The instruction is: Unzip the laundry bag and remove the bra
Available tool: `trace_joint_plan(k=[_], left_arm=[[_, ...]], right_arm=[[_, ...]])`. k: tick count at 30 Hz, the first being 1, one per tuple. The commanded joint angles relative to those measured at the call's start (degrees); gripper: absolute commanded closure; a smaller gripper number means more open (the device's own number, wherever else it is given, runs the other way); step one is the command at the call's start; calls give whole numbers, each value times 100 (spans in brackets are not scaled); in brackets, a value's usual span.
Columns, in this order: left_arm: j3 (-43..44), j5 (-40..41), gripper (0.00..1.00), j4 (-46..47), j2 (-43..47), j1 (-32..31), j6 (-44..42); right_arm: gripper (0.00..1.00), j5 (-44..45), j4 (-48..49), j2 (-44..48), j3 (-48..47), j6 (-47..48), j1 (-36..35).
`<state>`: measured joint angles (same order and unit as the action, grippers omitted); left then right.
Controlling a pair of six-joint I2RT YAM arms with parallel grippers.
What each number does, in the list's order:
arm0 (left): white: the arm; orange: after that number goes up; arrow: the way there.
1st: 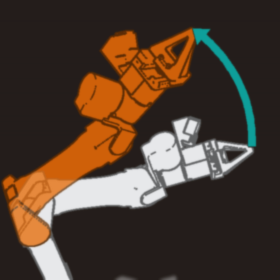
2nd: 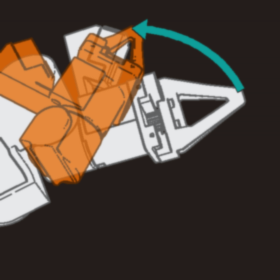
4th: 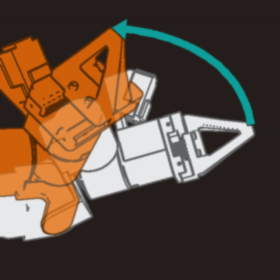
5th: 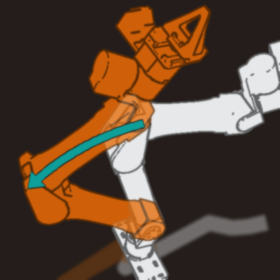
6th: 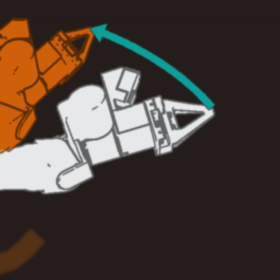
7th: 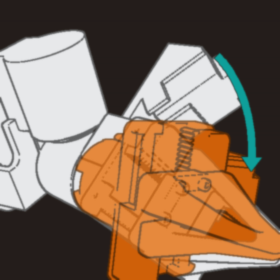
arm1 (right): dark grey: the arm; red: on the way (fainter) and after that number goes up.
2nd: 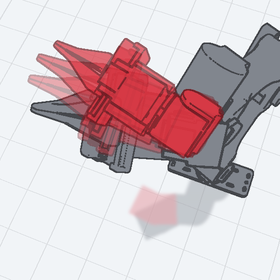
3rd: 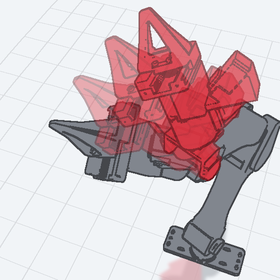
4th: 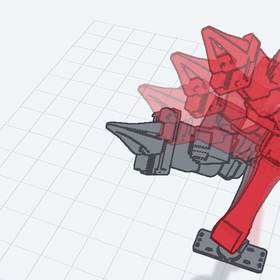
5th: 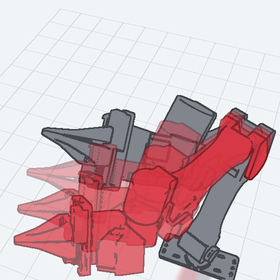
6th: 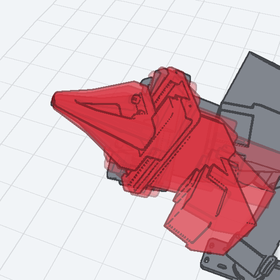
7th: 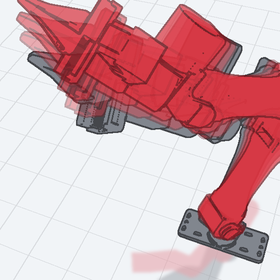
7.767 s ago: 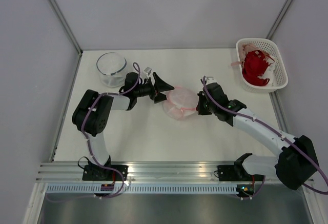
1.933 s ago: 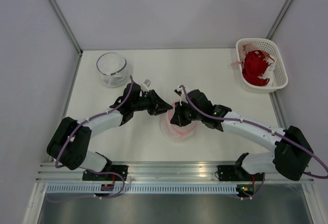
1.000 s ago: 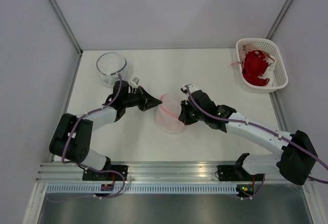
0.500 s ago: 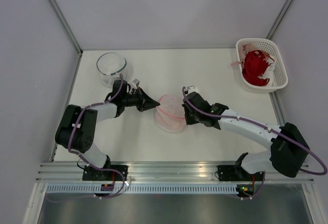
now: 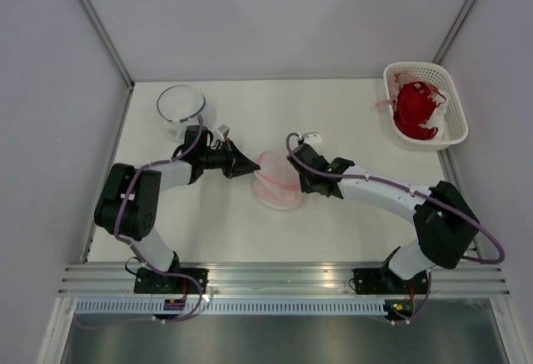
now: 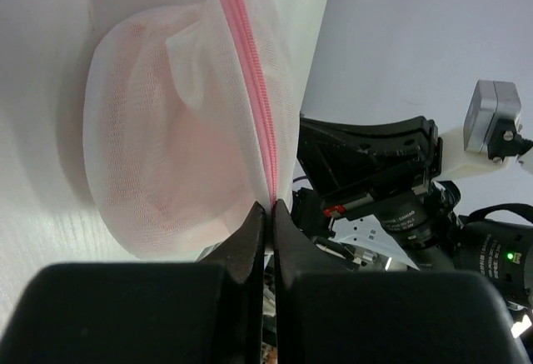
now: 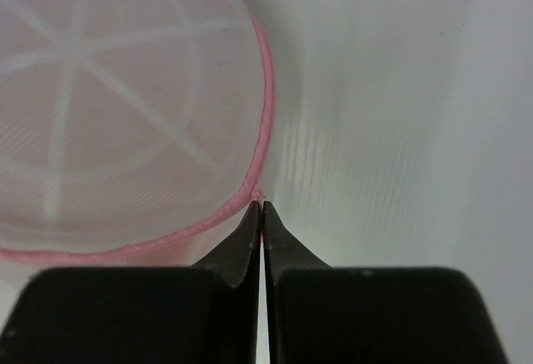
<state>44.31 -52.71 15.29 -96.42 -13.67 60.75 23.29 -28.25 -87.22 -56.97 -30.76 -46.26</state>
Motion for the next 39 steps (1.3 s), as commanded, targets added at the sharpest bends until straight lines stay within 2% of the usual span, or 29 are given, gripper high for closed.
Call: trace_joint_plan(k=[1,5,6,7,8,10,11,15,19,25,29,34,39], left_arm=[[218,-231,98,27,-78,93,-309],[271,-275,98,-8,-122,102,-345],[288,-284,94,0,-131,102,-353],[314,-275,78,0,-131,102,-336],[323,-275,54,9,-114,102,-310],[350,-214,37,1,-35,102,-266],[358,-179,1,-34,18,102,-274],[403,15,0,-315,264,102,-336],[-9,138,0,-360,913,58,-160],[-985,709,0,-799,2828,-223,217],[-1390,1270,0,-1001,3883,-766,648],[-1672,1799,0,-1081,4210,-1400,1044],[-1610,2045,0,-1046,4114,-1551,1141]], right_arm=[[100,606,-322,-294,-200,9,222],[100,695,-383,-454,-358,9,284],[100,590,-357,-436,-333,9,284],[100,554,-296,-384,-306,26,284],[100,528,-269,-253,-262,18,276],[100,510,-199,-112,-148,26,284],[99,475,-172,37,-113,61,284],[100,501,-198,284,-51,79,284],[100,221,-190,398,-60,141,284],[100,-1290,310,1196,300,413,267],[99,-2500,618,1558,415,510,153],[99,-3505,1137,1708,494,493,38],[100,-4078,1533,1700,590,422,-76]])
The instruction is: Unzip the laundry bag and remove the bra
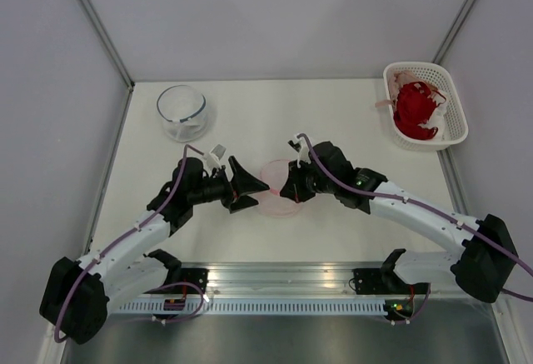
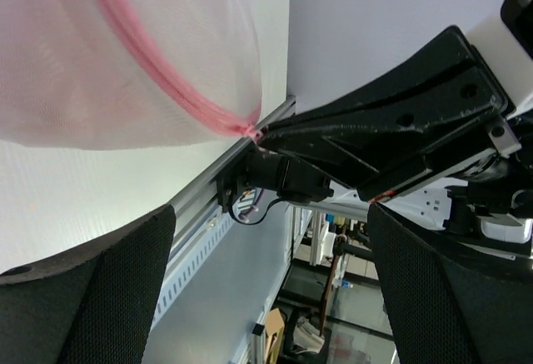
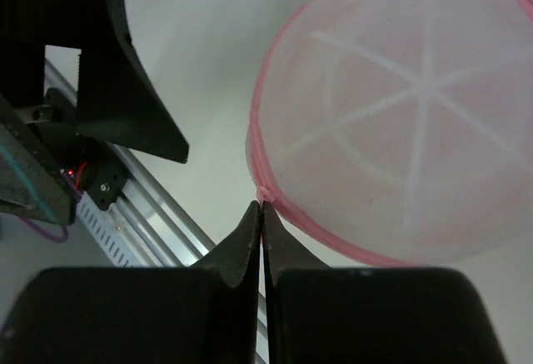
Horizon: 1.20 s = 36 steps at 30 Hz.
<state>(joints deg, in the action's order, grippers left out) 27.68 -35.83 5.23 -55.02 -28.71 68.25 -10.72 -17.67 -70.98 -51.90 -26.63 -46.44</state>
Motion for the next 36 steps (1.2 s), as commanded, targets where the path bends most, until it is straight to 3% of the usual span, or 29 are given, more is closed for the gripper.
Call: trace_joint_plan(k=[1,7,9,11,13,24,32,35,36], left_arm=[[44,384,0,-5,-87,-47,408],[132,455,2,399,-674,-56,532],[167,420,7,574,-904,-47,549],[167,288,19,908,-1219,-56,628],[194,226,23,1058,-1379,-56,672],[817,376,14,891,-1836,-47,514],[686,112,29,1348,-2135,-65,628],[581,50,40,1621,-2170,-100,707],[580,33,49,1673,-2188,-117,707]], right_arm=[[100,-686,475,58,75,0,-85],[100,-660,502,-3,83,-9,-217],[100,-616,493,-38,83,0,-243],[99,-598,493,-56,75,0,-252],[100,-589,466,-74,75,35,-252],[100,-492,317,-179,48,185,-322],[100,-335,308,-188,31,167,-322],[99,-299,317,-223,13,167,-322],[100,-290,326,-232,-4,167,-322]])
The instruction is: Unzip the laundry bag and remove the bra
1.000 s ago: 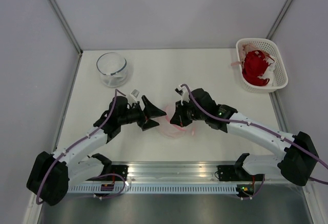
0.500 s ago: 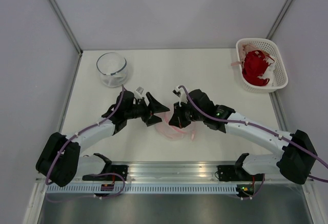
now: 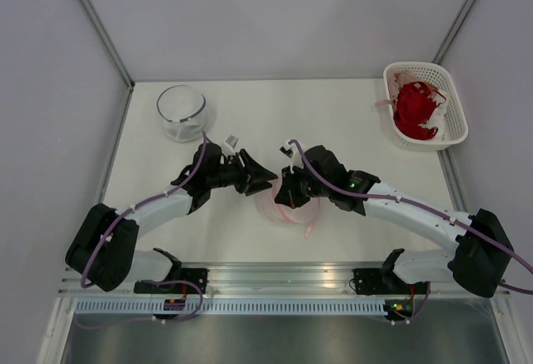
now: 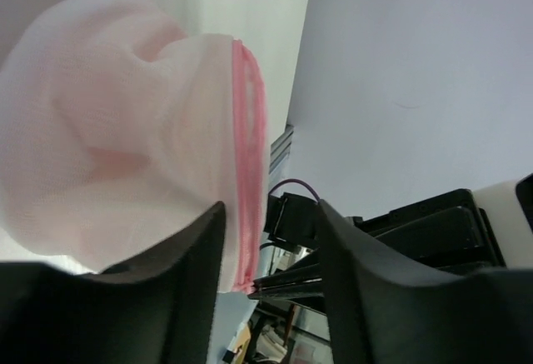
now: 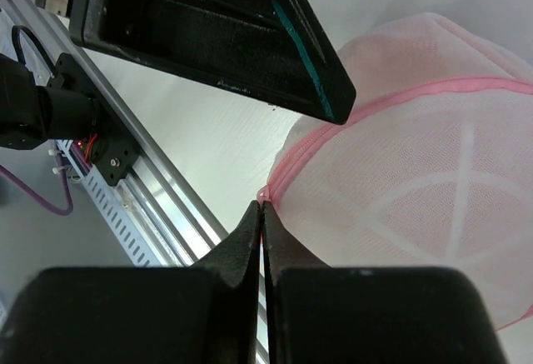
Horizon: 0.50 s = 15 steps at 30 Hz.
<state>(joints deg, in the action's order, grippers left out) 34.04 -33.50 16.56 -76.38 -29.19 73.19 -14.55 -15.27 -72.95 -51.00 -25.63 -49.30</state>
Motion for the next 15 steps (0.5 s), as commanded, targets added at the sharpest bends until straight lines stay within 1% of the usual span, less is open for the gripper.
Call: trace_joint_plan(k=[1,2,3,5,6,9,11,13,14,15], left_arm=[[-56,-236,53,629,-87,-87,240],[-56,-262,57,682,-140,-96,248],[-56,-306,67,717,-167,-104,249],[-73,-342,72,866,-254,-113,301],[-64,-394,79,902,-281,-122,310],[-56,-447,92,1051,-412,-148,354],[-73,-482,94,1121,-465,-175,380],[-47,-535,93,1078,-518,-175,346],[-38,-544,86,1034,-527,-166,310],[-12,-535,59,868,-510,-175,267]], right_arm=[[100,92,68,-53,-103,58,-36],[100,153,42,-70,-112,49,-36],[100,162,33,-70,-129,58,-27],[100,197,15,-53,-129,49,-36],[100,198,6,-44,-129,49,-36],[99,259,-20,8,-120,49,-27],[100,259,-46,26,-120,58,-36],[99,277,-73,44,-120,67,-27],[100,286,-73,44,-120,58,-27],[99,286,-64,52,-112,67,-36]])
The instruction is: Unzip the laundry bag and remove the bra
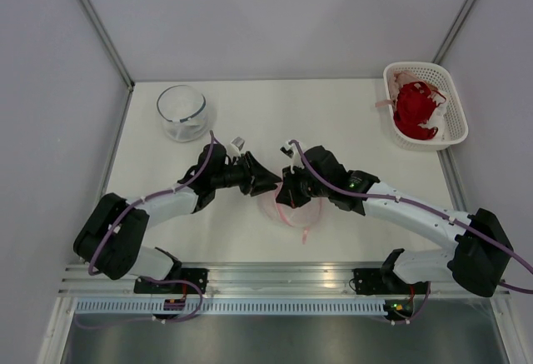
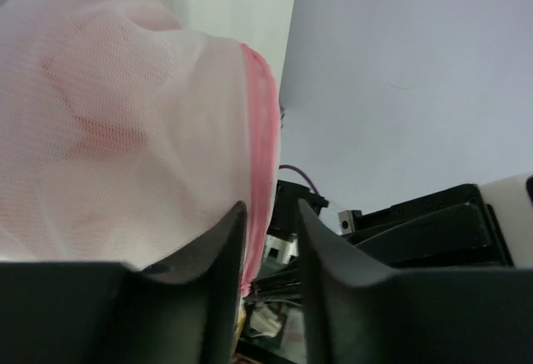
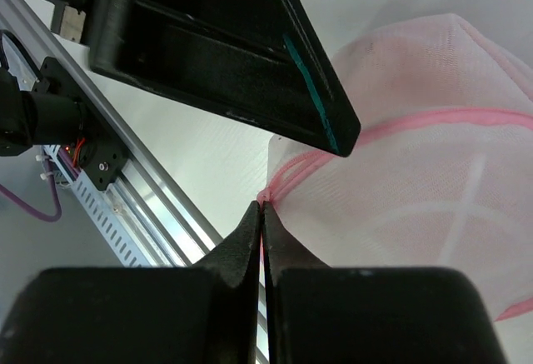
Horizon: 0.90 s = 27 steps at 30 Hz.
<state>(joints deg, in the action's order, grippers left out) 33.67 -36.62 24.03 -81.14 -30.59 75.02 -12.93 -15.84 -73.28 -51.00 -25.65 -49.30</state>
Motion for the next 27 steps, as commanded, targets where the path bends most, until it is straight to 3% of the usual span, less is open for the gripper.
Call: trace_joint_plan(k=[1,2,3,8,14,16,22,23,25,27], left_arm=[[69,-188,45,-11,2,-26,-48],[96,-135,14,-134,46,-26,-136],[183,-13,1,-414,159,-26,-363],[587,51,0,-881,249,-35,-1094],[1159,-459,0,-1085,-454,-26,-1640],[1142,-556,5,-901,-560,-26,-1561],[1010,-758,33,-611,-789,-35,-1464],[984,-785,43,-497,-815,-26,-1438],[931,-908,53,-374,-885,-26,-1385],[896,-995,74,-190,-964,-35,-1307]], right_arm=[[100,141,-33,94,-112,69,-36],[100,150,-34,94,-112,78,-27],[99,142,-51,103,-103,78,-36],[100,159,-60,129,-94,78,-36],[100,141,-69,112,-112,86,-36],[100,141,-78,121,-103,86,-27],[100,168,-78,129,-103,104,-36],[100,177,-86,129,-103,104,-36],[100,177,-60,112,-103,86,-36],[100,177,-51,94,-103,78,-27]])
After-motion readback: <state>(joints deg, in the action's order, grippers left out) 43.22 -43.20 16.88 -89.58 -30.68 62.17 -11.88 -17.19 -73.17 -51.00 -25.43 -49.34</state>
